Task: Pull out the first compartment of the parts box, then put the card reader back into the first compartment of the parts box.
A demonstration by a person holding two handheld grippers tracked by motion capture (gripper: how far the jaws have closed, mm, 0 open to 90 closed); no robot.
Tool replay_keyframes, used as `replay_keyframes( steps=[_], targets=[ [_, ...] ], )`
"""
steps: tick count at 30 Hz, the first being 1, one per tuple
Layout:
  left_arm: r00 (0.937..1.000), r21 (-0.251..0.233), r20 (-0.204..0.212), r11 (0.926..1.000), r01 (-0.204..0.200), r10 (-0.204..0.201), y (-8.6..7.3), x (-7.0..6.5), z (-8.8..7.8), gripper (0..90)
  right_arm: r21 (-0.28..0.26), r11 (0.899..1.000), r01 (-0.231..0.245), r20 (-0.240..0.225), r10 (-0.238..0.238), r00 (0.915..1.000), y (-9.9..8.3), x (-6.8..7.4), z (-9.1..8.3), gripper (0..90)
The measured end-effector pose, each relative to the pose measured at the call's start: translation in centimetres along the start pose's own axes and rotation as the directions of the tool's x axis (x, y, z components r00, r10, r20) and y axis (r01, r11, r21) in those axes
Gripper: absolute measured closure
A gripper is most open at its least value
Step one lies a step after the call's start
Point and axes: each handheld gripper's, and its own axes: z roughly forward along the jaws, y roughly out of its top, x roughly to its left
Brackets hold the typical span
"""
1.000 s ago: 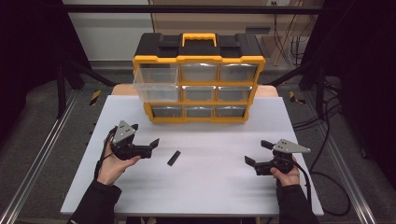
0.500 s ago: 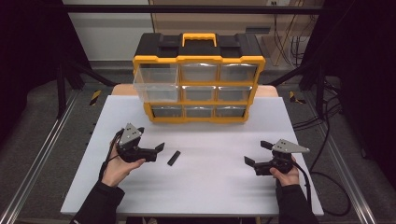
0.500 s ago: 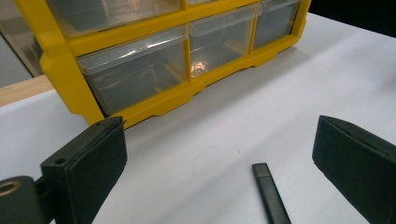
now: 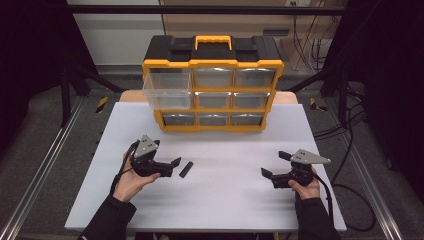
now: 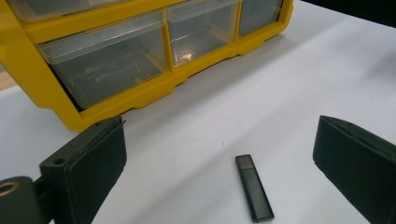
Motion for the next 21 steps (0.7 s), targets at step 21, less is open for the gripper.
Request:
replay_keyframes(
  steps=[21],
  targets=[
    [0.9995,0.047,0.031,0.9988,-0.011,0.010,-0.6,-1.3,1.4,2.5,0.002,1.000,0.001,0.001,-0.001,1.0000,0.0,-0.1,0.0,2.4]
  ],
)
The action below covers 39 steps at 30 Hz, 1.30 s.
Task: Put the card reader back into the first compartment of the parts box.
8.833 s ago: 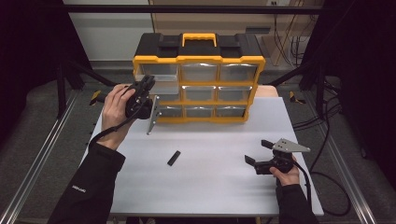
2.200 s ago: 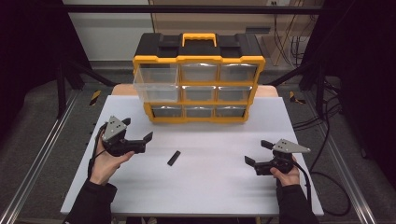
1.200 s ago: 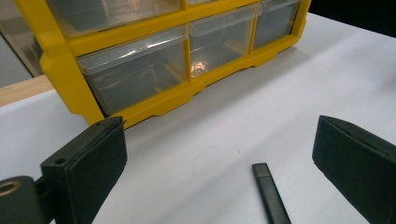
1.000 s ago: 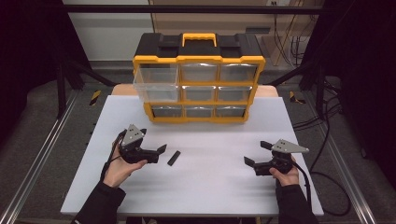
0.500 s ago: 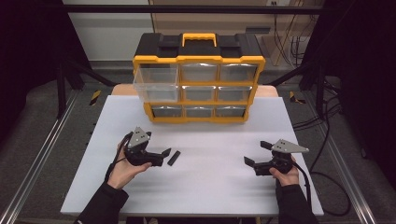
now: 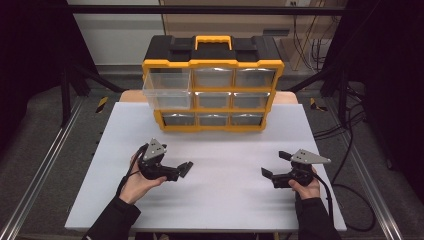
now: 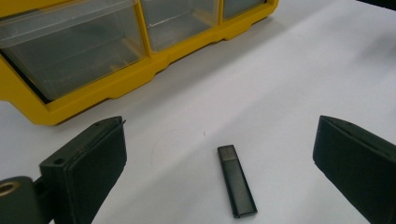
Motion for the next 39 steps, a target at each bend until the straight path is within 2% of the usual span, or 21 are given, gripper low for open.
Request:
replay_keyframes(
  steps=[24,32,39],
  targets=[
    [0.9999,0.064,0.012,0.9979,0.004,-0.005,-0.8,-0.7,1.6,3.7,0.002,1.000,0.007,-0.002,-0.007,1.0000,0.0,0.0,0.0,2.4],
    [0.9998,0.105,0.016,0.9945,0.005,-0.007,-1.4,-1.1,2.6,5.4,0.003,1.000,0.008,-0.004,-0.008,1.0000,0.0,0.1,0.0,2.4],
    [1.0000,0.145,0.006,0.9894,0.001,-0.002,-1.9,-1.2,3.3,10.5,0.000,1.000,0.006,-0.005,-0.006,1.0000,0.0,0.1,0.0,2.4]
  ],
)
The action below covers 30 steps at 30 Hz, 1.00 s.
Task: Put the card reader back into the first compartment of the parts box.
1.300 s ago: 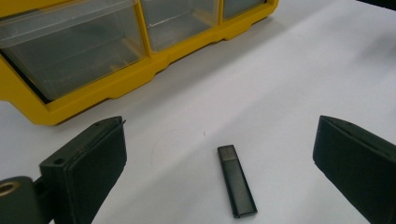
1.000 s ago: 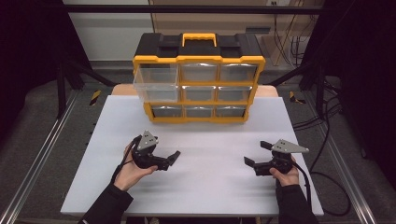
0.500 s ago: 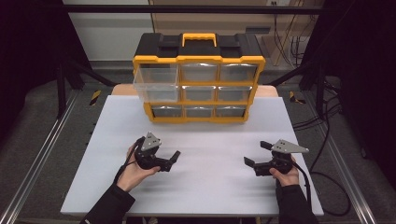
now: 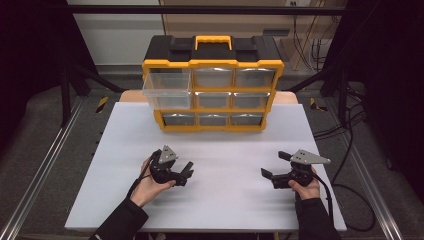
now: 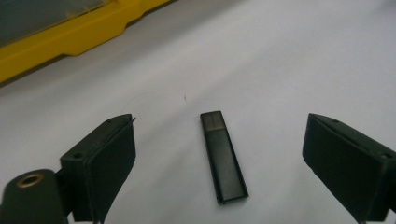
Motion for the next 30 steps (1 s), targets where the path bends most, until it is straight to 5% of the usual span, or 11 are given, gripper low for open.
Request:
replay_keyframes(
  steps=[17,30],
  targets=[
    [1.0000,0.091,0.002,0.9958,0.008,-0.008,-0.35,-0.04,0.96,28.2,-0.001,1.000,0.002,0.003,-0.002,1.0000,0.01,-0.03,-0.03,2.4],
    [0.9988,0.100,0.013,0.9939,0.046,-0.047,-0.13,0.17,0.80,48.6,-0.001,1.000,0.001,0.004,-0.001,1.0000,0.02,-0.02,-0.03,2.4]
  ],
)
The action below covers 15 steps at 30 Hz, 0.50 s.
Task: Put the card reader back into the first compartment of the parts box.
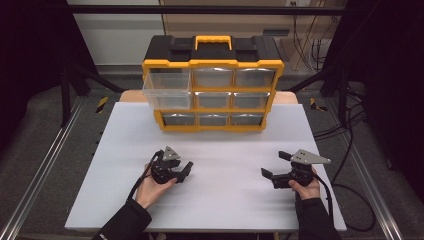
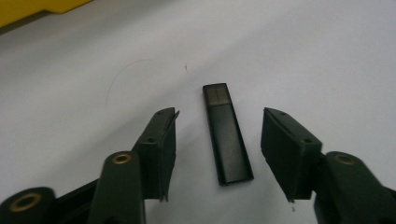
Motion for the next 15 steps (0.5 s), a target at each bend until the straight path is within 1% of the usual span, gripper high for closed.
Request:
replay_keyframes(
  steps=[1,8,15],
  targets=[
    [1.0000,0.000,0.001,1.0000,0.001,-0.001,0.01,-0.01,-0.01,50.9,0.000,1.000,0.000,0.000,0.000,1.0000,0.00,0.00,0.00,2.4],
    [0.9999,0.007,-0.008,0.9999,-0.012,0.012,-0.02,-0.23,0.16,56.3,0.001,1.000,0.000,-0.002,0.000,1.0000,0.00,0.03,0.02,2.4],
    [1.0000,0.016,0.001,0.9999,-0.003,0.003,-0.10,-0.39,0.45,60.8,0.001,1.000,-0.001,0.000,0.001,1.0000,0.01,0.04,0.01,2.4]
  ],
)
